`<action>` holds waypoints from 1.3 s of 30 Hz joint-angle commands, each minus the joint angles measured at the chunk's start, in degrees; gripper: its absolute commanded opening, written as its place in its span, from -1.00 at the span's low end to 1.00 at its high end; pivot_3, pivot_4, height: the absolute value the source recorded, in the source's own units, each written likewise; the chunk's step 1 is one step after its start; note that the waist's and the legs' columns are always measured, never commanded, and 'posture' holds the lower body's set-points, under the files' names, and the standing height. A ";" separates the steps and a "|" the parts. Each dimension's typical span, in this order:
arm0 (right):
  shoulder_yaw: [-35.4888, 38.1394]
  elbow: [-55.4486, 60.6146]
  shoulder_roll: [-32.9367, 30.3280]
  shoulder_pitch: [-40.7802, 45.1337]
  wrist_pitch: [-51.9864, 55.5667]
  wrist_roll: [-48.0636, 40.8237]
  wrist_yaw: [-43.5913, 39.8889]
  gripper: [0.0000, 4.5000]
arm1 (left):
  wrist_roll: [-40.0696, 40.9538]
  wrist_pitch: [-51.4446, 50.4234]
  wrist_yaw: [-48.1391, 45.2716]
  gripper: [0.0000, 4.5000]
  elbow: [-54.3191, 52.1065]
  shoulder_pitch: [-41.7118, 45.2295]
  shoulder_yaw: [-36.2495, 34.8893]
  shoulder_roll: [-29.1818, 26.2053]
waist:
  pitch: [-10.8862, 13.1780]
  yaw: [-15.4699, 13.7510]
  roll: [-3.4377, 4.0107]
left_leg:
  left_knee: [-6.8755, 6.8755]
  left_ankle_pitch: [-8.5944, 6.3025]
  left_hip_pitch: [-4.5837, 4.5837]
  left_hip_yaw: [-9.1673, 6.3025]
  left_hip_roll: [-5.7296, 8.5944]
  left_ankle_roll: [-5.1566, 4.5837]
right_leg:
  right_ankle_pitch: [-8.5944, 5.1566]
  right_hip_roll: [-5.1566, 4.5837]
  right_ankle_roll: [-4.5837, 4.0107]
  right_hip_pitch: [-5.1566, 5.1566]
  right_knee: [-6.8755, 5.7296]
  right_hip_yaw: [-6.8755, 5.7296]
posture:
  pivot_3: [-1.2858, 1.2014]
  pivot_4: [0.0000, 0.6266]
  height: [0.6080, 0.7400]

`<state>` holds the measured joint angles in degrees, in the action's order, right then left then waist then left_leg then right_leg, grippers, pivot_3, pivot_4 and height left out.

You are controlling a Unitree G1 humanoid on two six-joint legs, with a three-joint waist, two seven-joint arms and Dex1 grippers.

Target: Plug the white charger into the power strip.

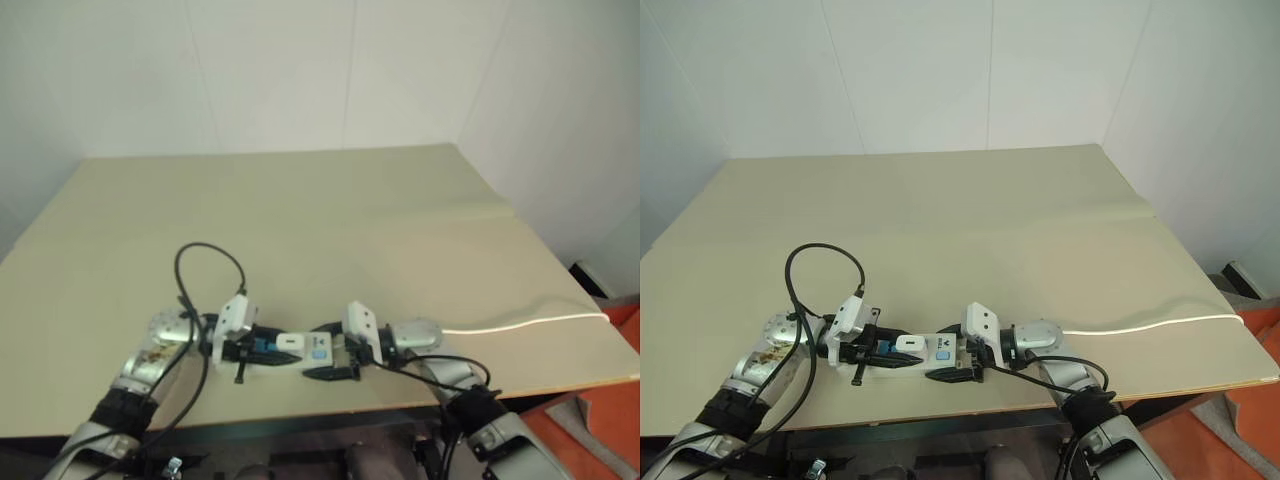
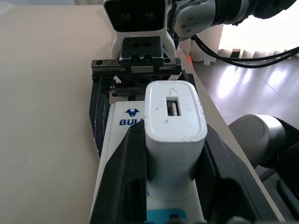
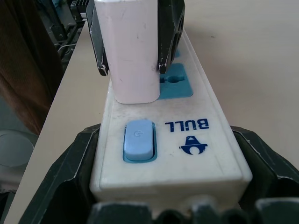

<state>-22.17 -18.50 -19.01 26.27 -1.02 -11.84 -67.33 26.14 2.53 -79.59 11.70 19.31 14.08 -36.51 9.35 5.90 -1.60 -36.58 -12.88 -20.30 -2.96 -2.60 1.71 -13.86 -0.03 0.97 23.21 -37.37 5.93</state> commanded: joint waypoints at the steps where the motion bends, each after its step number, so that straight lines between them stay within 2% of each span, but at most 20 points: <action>1: 2.72 -1.97 -3.61 -0.90 0.62 1.01 -0.53 0.53 | -5.11 -2.98 0.51 -0.55 5.13 -5.15 -1.04 -4.72 | 0.00 0.02 0.00 | 0.04 0.00 0.02 0.00 -0.01 0.01 | -0.11 0.00 -0.19 -0.03 0.05 0.00 | 0.03 -0.52 1.00; 5: 2.65 -2.90 -3.44 -0.32 0.26 1.18 -0.74 0.53 | -4.99 -2.72 0.53 -0.55 4.87 -5.61 -1.23 -4.92 | 0.00 0.02 0.00 | 0.17 0.00 0.05 0.02 -0.01 0.01 | -0.11 0.00 -0.19 -0.04 0.12 0.03 | 0.03 -0.52 1.00; 7: 2.60 -3.05 -3.35 -0.15 0.19 1.21 -0.78 0.53 | -4.76 -2.50 0.21 -0.22 4.96 -5.68 -1.32 -5.05 | 0.00 0.06 0.01 | 0.17 0.00 0.05 0.02 0.00 0.01 | -0.11 0.00 -0.19 -0.04 0.12 0.03 | 0.03 -0.52 1.00; 11: 2.51 -3.18 -3.19 -0.08 -0.06 1.22 -0.92 0.53 | -4.05 -2.02 -1.59 0.34 5.45 -5.68 -2.31 -4.81 | -0.15 -0.85 0.49 | 0.20 0.00 0.09 0.05 0.10 0.01 | -0.13 -0.04 -0.21 -0.07 0.19 0.15 | 0.03 -0.52 1.00; 15: 2.57 -3.26 -2.99 -0.18 -0.32 1.35 -1.17 0.53 | -3.91 -0.81 -3.78 0.91 6.35 -5.03 -4.03 -4.05 | -0.19 -1.74 0.44 | 0.17 0.00 0.08 0.05 0.30 0.01 | -0.17 -0.23 -0.21 -0.12 0.27 0.23 | 0.03 -0.52 1.00; 16: 2.62 -3.30 -2.92 -0.19 -0.36 1.41 -1.24 0.53 | -3.84 -0.74 -4.37 0.99 6.47 -4.73 -4.40 -4.05 | -0.19 -1.79 0.44 | 0.17 0.00 0.09 0.05 0.33 0.01 | -0.17 -0.24 -0.21 -0.12 0.27 0.27 | 0.03 -0.52 1.00; 19: 2.83 -3.45 -2.73 -0.18 -0.51 1.29 -1.52 0.53 | -3.28 0.38 -6.08 0.99 6.02 -3.98 -6.04 -4.35 | -0.18 -1.79 0.44 | 0.18 0.00 0.08 0.03 0.35 0.01 | -0.17 -0.24 -0.21 -0.09 0.27 0.29 | 0.03 -0.52 1.00; 21: 3.23 -3.63 -2.55 -0.04 -0.62 0.96 -1.57 0.85 | -2.58 0.66 -7.20 1.00 4.89 -2.62 -7.62 -5.41 | -0.14 -1.79 0.37 | 0.22 0.00 0.05 0.04 0.35 0.01 | -0.17 -0.24 -0.21 -0.07 0.27 0.29 | 0.03 -0.52 1.00; 23: 3.45 -3.67 -2.58 0.13 -0.65 0.77 -2.02 0.97 | -2.07 0.76 -7.61 1.00 4.37 -1.15 -9.06 -6.11 | -0.02 -1.78 0.18 | 0.24 0.00 -0.01 0.04 0.35 0.01 | -0.17 -0.24 -0.20 -0.01 0.27 0.28 | 0.03 -0.52 1.00; 28: 6.54 0.99 -5.50 -0.01 1.87 -1.16 -2.14 0.97 | 0.52 -1.83 -8.38 1.00 1.46 2.69 -13.10 -9.42 | 0.35 -2.04 -0.29 | 0.16 0.01 -0.34 -0.01 0.36 0.01 | -0.15 -0.25 -0.17 0.18 0.28 0.25 | 0.03 -0.52 1.00; 30: 8.24 4.04 -7.62 -0.71 3.09 -2.44 -2.43 0.97 | 1.08 -2.02 -8.87 1.00 1.15 3.16 -14.60 -10.39 | 0.38 -2.27 -0.27 | -0.05 0.02 -1.02 -0.08 0.38 0.01 | -0.05 -0.26 -0.01 0.79 0.24 0.19 | 0.03 -0.52 1.00; 31: 8.93 5.29 -8.44 -1.12 3.61 -2.87 -2.41 0.97 | 1.21 -2.02 -8.96 1.00 0.92 3.13 -15.17 -10.62 | 0.41 -2.34 -0.22 | -0.13 0.02 -1.39 -0.08 0.42 0.00 | 0.24 -0.29 0.47 1.07 0.25 0.20 | 0.03 -0.52 1.00; 34: 12.34 10.36 -12.31 -3.67 4.89 -4.38 -2.14 0.97 | 1.56 -2.21 -8.77 1.00 -0.24 2.15 -17.66 -12.21 | 0.52 -2.30 -0.21 | -0.19 0.02 -1.79 -0.07 0.52 0.00 | 0.22 -0.42 0.53 1.32 0.32 0.20 | 0.03 -0.52 1.00; 39: 19.23 17.88 -18.65 -8.65 8.02 -7.81 -1.65 0.97 | 2.35 -3.53 -7.55 1.00 -3.90 -2.21 -21.96 -15.10 | 1.02 -1.94 -0.26 | -0.19 0.01 -1.92 -0.07 0.53 0.00 | 0.20 -0.46 0.57 1.41 0.37 0.20 | 0.03 -0.52 1.00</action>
<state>-6.33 -4.25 -36.50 18.04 6.00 -17.24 -69.53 27.14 -0.47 -87.62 10.48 17.79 -5.13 -50.14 10.37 3.95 -1.86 -36.77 -12.87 -22.21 -3.02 -2.07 1.71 -13.66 -0.49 1.55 24.61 -37.01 6.13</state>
